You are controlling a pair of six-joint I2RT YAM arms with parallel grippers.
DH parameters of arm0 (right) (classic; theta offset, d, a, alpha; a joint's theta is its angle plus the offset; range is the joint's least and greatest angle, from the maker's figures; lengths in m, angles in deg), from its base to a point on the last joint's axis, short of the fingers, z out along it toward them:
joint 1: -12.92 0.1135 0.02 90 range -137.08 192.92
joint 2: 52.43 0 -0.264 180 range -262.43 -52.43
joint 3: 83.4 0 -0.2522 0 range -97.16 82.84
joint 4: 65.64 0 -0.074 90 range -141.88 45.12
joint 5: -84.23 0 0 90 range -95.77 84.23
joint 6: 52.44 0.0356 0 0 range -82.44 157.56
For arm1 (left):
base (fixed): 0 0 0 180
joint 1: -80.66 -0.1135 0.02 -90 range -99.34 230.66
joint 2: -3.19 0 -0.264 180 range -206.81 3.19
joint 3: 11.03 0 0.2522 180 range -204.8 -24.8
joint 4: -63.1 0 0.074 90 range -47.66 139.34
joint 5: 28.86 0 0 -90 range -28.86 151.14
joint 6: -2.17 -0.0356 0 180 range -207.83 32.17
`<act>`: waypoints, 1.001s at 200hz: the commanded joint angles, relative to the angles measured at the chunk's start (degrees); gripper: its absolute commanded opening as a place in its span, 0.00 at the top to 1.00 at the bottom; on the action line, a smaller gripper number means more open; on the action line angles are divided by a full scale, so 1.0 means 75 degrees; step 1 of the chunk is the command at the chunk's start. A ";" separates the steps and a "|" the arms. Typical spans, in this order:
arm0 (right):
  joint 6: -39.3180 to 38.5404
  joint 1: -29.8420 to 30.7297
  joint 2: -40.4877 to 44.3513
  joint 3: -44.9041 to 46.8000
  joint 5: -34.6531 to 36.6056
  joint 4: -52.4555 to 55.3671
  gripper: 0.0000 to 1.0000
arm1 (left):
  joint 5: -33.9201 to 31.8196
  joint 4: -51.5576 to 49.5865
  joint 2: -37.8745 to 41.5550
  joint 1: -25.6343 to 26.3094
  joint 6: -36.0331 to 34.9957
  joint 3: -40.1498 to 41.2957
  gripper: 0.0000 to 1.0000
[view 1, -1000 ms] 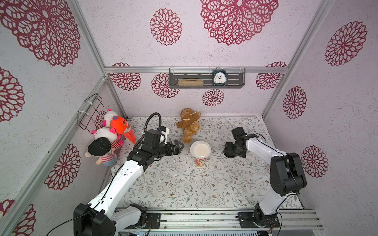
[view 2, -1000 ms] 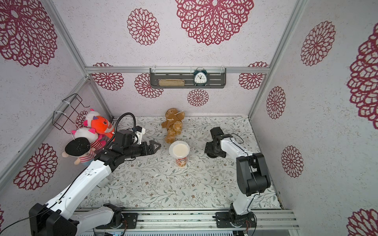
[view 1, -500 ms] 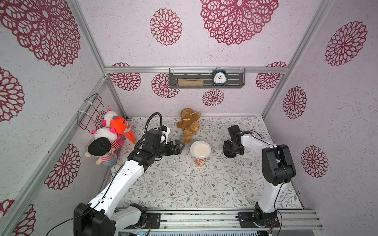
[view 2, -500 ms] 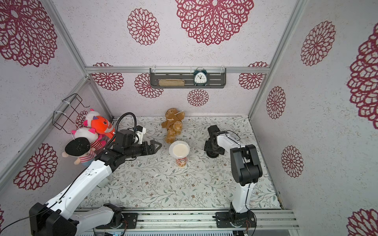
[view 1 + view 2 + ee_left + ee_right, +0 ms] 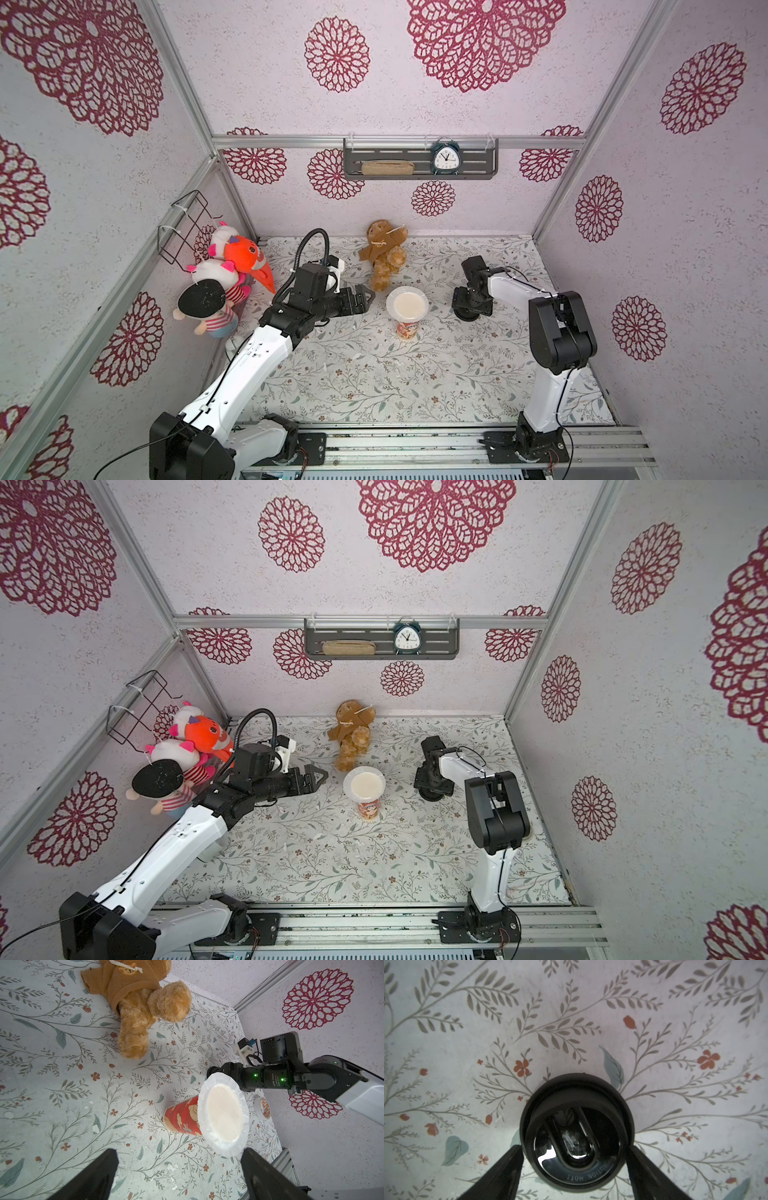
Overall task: Put the leak-proof paper on the milk tea cups
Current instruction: Pick up the cup lid from the center of the board.
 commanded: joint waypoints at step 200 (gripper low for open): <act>-0.1092 0.0867 0.2052 -0.1298 0.0772 0.2021 0.33 | -0.0131 -0.0073 -0.0011 0.0057 -0.0100 0.0019 0.03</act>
